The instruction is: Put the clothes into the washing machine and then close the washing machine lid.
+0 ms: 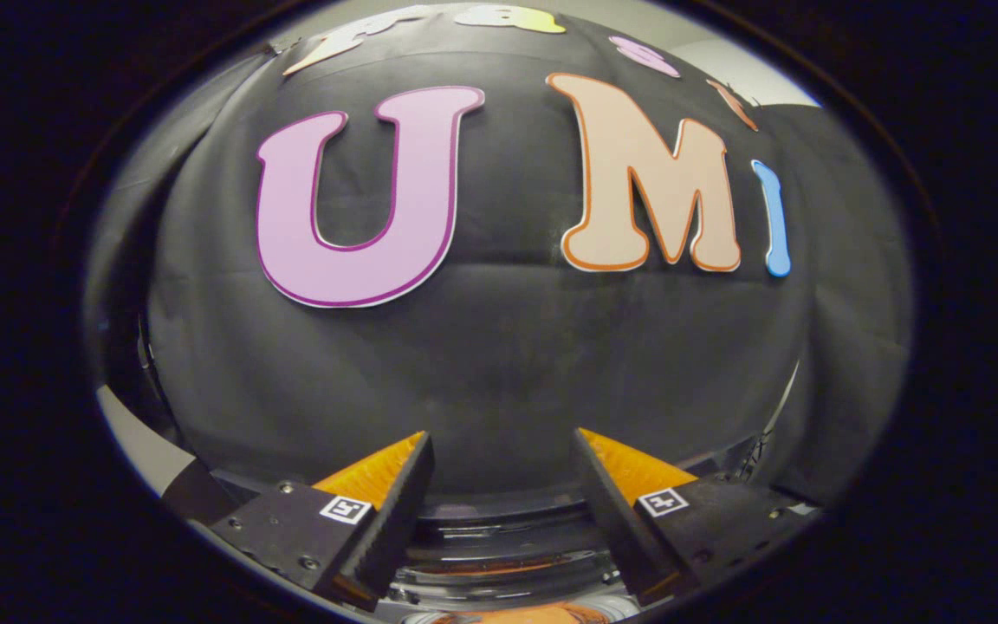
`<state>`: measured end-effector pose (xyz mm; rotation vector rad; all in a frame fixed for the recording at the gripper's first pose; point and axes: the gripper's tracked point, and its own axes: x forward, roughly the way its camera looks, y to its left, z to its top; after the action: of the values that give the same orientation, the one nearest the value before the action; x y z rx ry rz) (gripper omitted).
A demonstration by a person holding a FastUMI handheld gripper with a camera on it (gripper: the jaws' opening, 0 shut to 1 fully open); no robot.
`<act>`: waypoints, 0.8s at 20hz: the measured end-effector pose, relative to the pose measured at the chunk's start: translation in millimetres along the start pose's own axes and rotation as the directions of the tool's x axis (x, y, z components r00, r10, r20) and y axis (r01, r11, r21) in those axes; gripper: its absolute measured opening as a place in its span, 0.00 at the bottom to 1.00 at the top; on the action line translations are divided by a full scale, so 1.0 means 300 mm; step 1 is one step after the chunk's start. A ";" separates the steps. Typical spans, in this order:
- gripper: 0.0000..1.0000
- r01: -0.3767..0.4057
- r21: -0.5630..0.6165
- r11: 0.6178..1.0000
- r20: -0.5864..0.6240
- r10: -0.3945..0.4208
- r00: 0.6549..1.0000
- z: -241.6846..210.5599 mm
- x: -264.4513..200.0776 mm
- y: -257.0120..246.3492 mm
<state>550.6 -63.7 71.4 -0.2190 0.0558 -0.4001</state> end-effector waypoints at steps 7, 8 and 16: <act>0.97 0.004 0.010 1.000 0.026 -0.004 1.000 0.001 -0.072 -0.010; 0.96 0.003 0.009 1.000 0.027 -0.003 1.000 -0.003 -0.078 -0.015; 0.96 0.032 0.005 0.999 0.035 -0.033 0.999 -0.015 -0.161 -0.026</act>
<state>503.0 -52.7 69.4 -0.2224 0.0168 -0.4287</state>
